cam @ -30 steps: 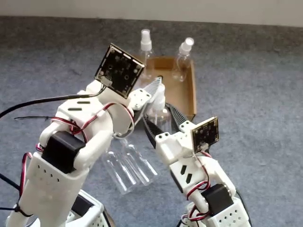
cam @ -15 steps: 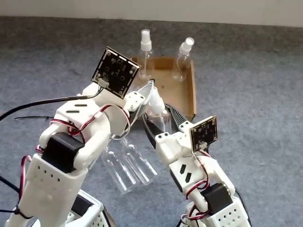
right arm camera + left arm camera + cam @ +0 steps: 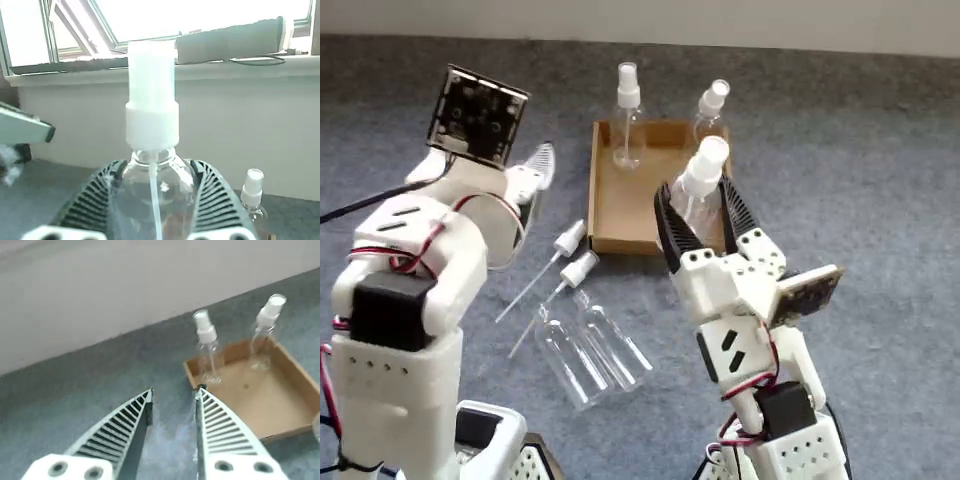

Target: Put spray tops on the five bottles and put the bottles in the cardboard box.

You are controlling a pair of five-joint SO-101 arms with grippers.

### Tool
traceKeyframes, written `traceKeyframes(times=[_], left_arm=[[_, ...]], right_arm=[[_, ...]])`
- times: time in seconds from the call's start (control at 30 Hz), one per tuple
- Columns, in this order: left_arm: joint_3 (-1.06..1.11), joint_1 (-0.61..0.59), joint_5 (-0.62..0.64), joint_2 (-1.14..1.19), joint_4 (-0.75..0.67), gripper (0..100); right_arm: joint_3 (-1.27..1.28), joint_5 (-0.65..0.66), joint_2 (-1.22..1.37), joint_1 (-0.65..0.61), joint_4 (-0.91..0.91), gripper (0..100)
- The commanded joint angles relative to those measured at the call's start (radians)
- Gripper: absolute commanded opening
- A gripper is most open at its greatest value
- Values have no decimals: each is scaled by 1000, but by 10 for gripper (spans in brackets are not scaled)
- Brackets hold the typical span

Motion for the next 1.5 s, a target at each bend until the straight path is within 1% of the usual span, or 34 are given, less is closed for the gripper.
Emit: traceKeyframes(times=[0.0,0.13,0.27,0.4,0.53,0.67,0.87,1.2,1.47], left_arm=[[171,-94,-5,-61,-26,136],[498,-128,-8,-229,-193,136],[796,-246,-9,-398,-387,136],[998,-332,-9,-455,-509,136],[1133,-364,-6,-458,-638,136],[1194,-375,-9,-458,-686,136],[1201,-371,-9,-456,-689,136],[1202,-369,-9,-456,-689,136],[1204,-369,-9,-456,-687,136]], right_arm=[[-122,-6,183,15,-134,4],[-229,-6,467,13,-325,4],[-325,-6,743,13,-515,4],[-375,-5,978,-8,-694,4],[-384,-2,1176,-58,-880,4],[-384,0,1336,-62,-1076,4],[-414,0,1554,-62,-1265,4],[-645,0,1850,-62,-1280,4],[-668,0,1913,-59,-1279,4]])
